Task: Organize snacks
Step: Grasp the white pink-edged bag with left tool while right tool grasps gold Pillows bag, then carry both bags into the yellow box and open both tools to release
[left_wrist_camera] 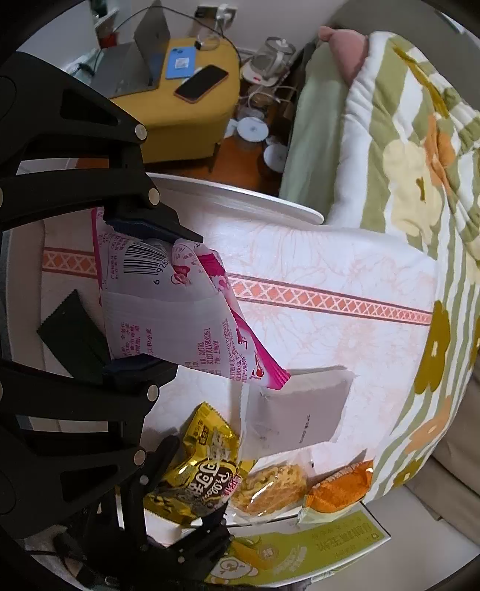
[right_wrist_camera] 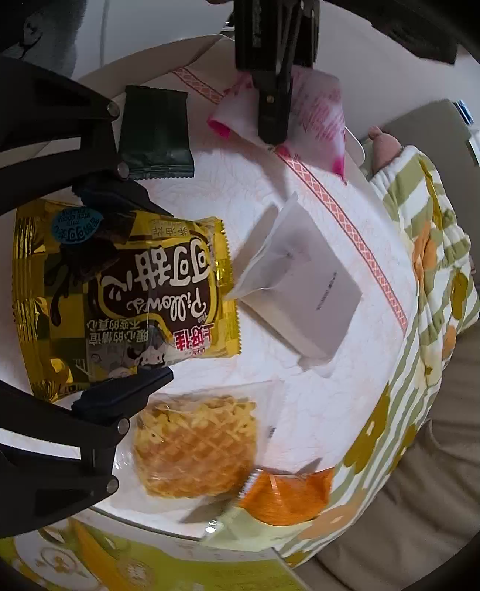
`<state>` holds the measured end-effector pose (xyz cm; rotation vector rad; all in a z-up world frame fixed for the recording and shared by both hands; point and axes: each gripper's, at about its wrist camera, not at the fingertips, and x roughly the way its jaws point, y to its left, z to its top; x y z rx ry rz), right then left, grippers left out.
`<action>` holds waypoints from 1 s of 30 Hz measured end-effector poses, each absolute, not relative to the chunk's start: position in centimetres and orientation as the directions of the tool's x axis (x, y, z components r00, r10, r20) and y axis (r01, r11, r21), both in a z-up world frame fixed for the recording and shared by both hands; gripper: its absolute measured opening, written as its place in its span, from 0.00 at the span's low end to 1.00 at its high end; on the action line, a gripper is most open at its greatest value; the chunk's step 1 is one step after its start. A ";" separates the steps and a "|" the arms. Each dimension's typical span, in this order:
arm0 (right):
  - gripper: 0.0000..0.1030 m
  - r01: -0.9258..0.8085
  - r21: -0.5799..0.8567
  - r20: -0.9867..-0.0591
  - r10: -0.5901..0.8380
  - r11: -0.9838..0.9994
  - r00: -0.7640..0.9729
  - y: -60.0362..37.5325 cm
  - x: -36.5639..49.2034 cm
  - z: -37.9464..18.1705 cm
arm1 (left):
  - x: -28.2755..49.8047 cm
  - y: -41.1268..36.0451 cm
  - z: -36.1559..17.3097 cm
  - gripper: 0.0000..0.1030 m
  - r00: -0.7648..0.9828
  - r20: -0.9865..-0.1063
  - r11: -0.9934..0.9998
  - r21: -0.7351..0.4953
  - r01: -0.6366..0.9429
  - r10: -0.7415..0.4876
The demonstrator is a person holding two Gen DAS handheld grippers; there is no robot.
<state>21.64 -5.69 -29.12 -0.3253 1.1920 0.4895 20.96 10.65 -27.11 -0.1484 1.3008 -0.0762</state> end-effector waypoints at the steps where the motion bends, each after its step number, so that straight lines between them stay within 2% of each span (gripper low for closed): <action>1: 0.67 -0.520 0.010 -0.938 0.189 0.854 0.291 -5.7 21.6 -29.1 | 20.8 10.7 -26.9 0.45 0.269 -0.953 0.988 -0.154 -0.024 -0.142; 5: 0.61 -0.498 0.012 -0.934 0.187 0.867 0.303 -6.0 21.1 -29.1 | 20.3 10.4 -26.3 0.45 0.272 -0.951 0.988 -0.154 -0.009 -0.146; 12: 0.59 -0.421 0.021 -0.918 0.185 0.907 0.351 -7.2 19.7 -26.4 | 19.9 10.3 -23.2 0.45 0.311 -0.935 0.985 -0.170 0.030 -0.171; 24: 0.58 -0.150 0.072 -0.830 0.142 0.986 0.539 -11.3 16.4 -15.2 | 20.8 7.0 -13.1 0.45 0.431 -0.851 0.949 -0.216 0.229 -0.298; 30: 0.58 -0.042 0.094 -0.784 0.100 0.995 0.613 -15.0 15.3 -9.5 | 22.2 2.3 -8.4 0.45 0.470 -0.800 0.912 -0.226 0.341 -0.374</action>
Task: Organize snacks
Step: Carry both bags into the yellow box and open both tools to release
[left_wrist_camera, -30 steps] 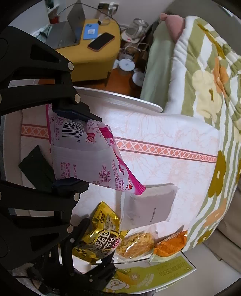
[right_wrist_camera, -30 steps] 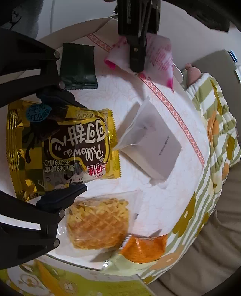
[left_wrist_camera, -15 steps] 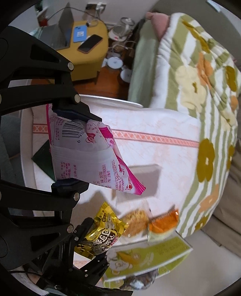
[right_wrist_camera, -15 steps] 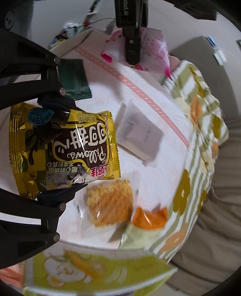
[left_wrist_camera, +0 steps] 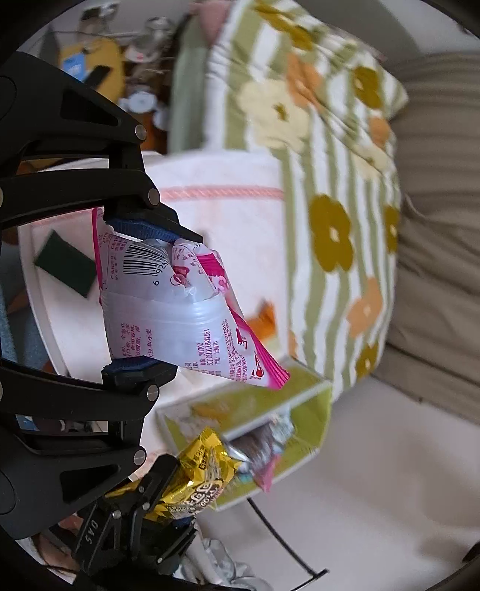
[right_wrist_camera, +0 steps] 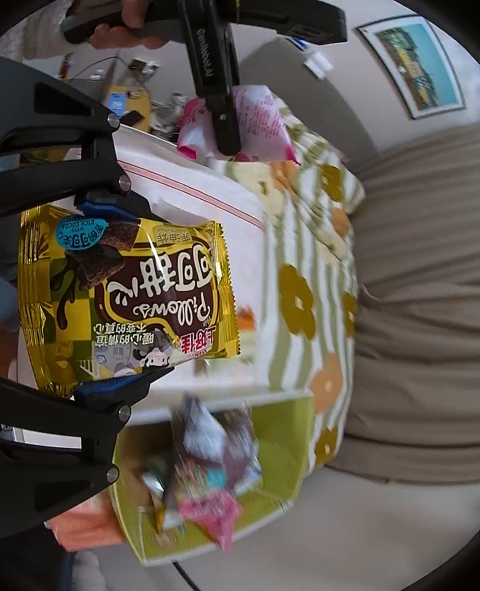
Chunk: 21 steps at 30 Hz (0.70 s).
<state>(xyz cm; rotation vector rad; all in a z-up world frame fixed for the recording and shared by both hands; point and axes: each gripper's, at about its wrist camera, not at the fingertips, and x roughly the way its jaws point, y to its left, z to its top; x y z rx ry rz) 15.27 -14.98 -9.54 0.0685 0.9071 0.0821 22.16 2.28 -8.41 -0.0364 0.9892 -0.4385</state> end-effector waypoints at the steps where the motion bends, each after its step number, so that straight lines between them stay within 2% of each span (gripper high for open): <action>1: 0.58 -0.031 0.084 -0.774 0.085 0.996 0.627 -15.8 15.3 -8.7 | 22.4 1.3 -7.9 0.46 0.472 -0.796 0.909 -0.224 0.351 -0.379; 9: 0.58 0.025 0.062 -0.728 0.028 0.998 0.685 -24.0 16.9 -5.2 | 24.5 -8.8 -5.0 0.46 0.484 -0.761 0.878 -0.233 0.418 -0.432; 21: 0.58 0.023 0.097 -0.748 0.058 0.995 0.661 -37.6 22.6 -5.1 | 30.9 -24.6 -6.2 0.46 0.420 -0.792 0.873 -0.275 0.403 -0.443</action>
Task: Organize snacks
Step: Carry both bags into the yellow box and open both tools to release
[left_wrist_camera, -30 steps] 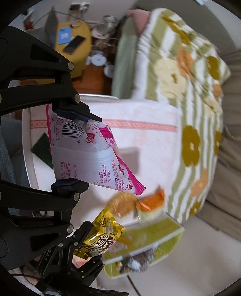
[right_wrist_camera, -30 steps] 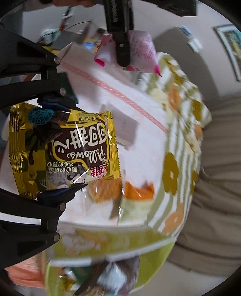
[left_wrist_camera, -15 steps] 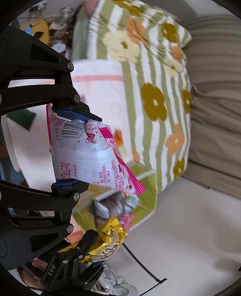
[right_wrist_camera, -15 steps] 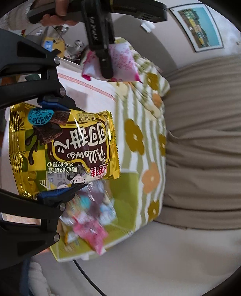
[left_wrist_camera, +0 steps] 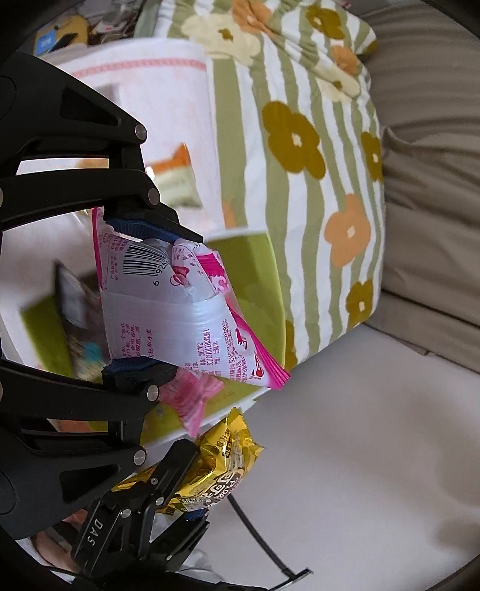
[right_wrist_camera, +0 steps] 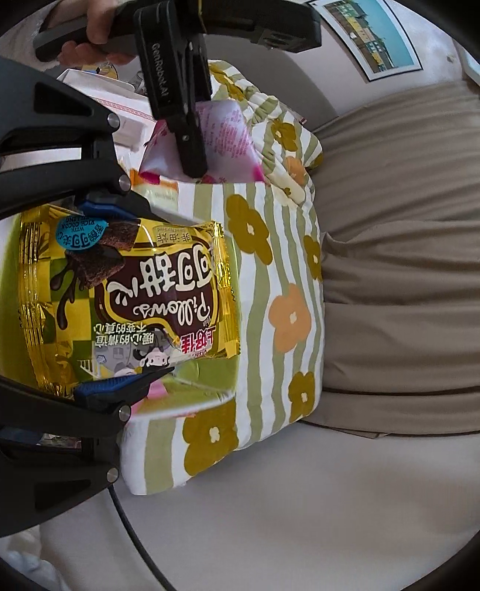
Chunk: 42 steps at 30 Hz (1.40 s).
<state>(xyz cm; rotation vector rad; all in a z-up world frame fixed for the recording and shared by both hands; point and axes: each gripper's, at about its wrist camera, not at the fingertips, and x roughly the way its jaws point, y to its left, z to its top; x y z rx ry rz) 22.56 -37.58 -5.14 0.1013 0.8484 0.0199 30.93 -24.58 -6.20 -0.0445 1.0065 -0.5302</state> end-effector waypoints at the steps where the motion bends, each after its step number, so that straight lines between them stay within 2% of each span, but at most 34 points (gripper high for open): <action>1: 0.58 0.023 0.102 -0.753 0.062 0.995 0.655 -38.5 23.1 -5.3 | 31.5 -25.6 -6.5 0.46 0.417 -0.798 0.876 -0.271 0.399 -0.436; 13: 0.58 0.057 0.152 -0.793 0.088 0.987 0.604 -43.3 27.6 -8.3 | 37.7 -31.8 -12.0 0.47 0.268 -0.902 0.889 -0.215 0.404 -0.340; 16: 0.58 0.072 0.165 -0.801 0.091 0.984 0.592 -43.7 28.3 -8.9 | 38.6 -32.6 -13.1 0.60 0.255 -0.915 0.887 -0.186 0.423 -0.313; 18: 0.58 0.078 0.166 -0.806 0.089 0.983 0.585 -43.7 28.9 -9.1 | 39.0 -32.6 -13.1 0.96 0.283 -0.915 0.891 -0.147 0.429 -0.287; 19: 0.58 0.083 0.169 -0.807 0.090 0.982 0.583 -43.8 29.0 -9.1 | 39.0 -32.5 -12.8 1.00 0.310 -0.909 0.893 -0.125 0.433 -0.278; 23: 0.58 0.102 0.186 -0.809 0.093 0.977 0.581 -43.9 29.4 -9.4 | 38.9 -31.3 -12.0 1.00 0.342 -0.898 0.891 -0.105 0.443 -0.276; 37: 0.60 0.065 0.199 -0.835 0.134 0.978 0.534 -41.9 33.0 -11.3 | 38.5 -23.9 -10.8 1.00 0.380 -0.872 0.924 -0.180 0.338 -0.308; 39: 0.71 0.058 0.206 -0.833 0.144 0.977 0.534 -41.5 33.5 -11.5 | 38.2 -23.2 -10.8 1.00 0.383 -0.874 0.928 -0.175 0.328 -0.300; 40: 0.87 0.053 0.215 -0.830 0.154 0.975 0.537 -41.4 33.6 -11.6 | 38.0 -22.8 -10.8 1.00 0.383 -0.876 0.931 -0.172 0.323 -0.294; 41: 0.96 0.049 0.222 -0.825 0.160 0.974 0.541 -41.3 33.6 -11.5 | 37.8 -22.5 -10.8 1.00 0.379 -0.879 0.933 -0.171 0.318 -0.290; 42: 0.97 0.047 0.224 -0.819 0.162 0.973 0.551 -41.2 33.4 -11.5 | 37.7 -22.3 -10.8 1.00 0.378 -0.880 0.935 -0.171 0.312 -0.287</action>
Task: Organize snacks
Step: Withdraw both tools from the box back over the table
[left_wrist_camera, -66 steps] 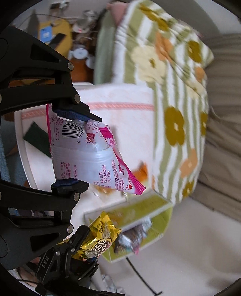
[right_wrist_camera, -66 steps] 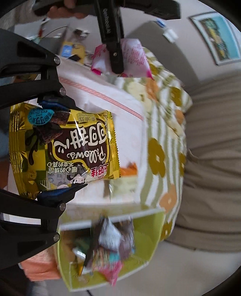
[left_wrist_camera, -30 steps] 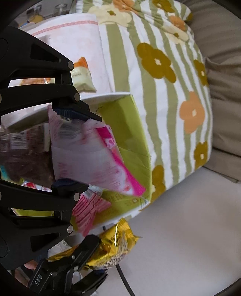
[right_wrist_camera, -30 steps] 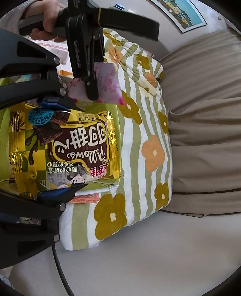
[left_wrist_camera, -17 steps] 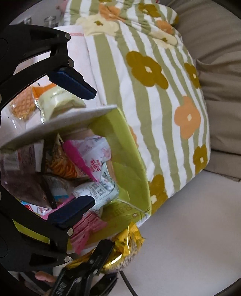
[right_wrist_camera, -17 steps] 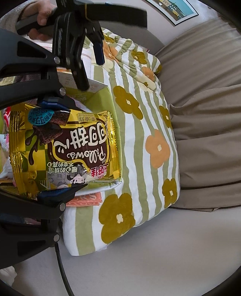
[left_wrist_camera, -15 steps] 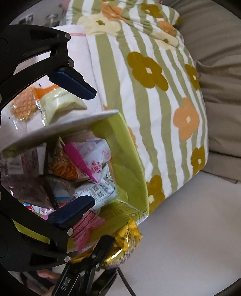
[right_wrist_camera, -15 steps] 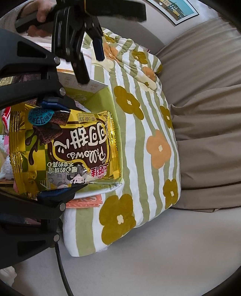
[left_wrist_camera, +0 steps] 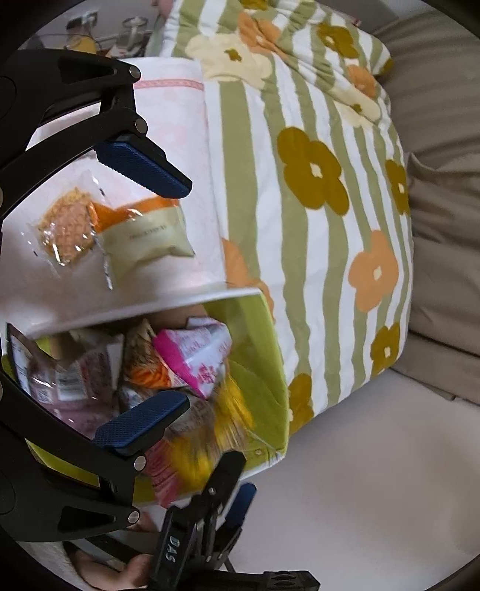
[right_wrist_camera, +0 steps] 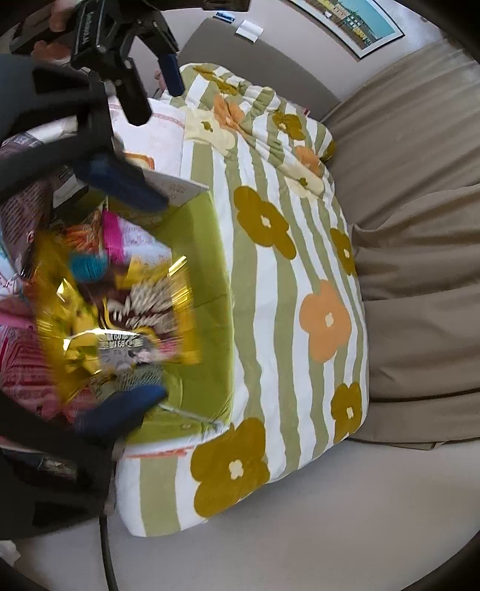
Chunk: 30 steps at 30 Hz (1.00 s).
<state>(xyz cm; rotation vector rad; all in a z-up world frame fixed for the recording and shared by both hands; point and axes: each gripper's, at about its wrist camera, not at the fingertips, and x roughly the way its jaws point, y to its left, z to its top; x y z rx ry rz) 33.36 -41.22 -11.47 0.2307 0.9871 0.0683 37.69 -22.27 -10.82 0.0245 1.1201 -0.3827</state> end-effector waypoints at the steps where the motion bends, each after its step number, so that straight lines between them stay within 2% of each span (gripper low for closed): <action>1: 0.97 0.046 0.222 -0.813 0.159 0.974 0.560 -41.1 33.2 -11.3 | 37.5 -21.9 -10.8 1.00 0.377 -0.881 0.937 -0.173 0.303 -0.285; 9: 0.98 0.021 0.211 -0.798 0.159 0.977 0.581 -41.1 30.1 -10.6 | 34.6 -19.5 -10.6 1.00 0.394 -0.877 0.951 -0.186 0.246 -0.273; 17: 0.98 -0.040 0.203 -0.750 0.182 0.978 0.636 -40.3 26.7 -7.4 | 30.5 -17.0 -6.6 1.00 0.478 -0.839 0.962 -0.179 0.206 -0.259; 30: 0.98 -0.275 0.183 -0.689 0.323 0.944 0.649 -34.0 22.7 -4.4 | 22.0 -7.1 -2.9 1.00 0.582 -0.808 0.994 -0.109 0.001 -0.089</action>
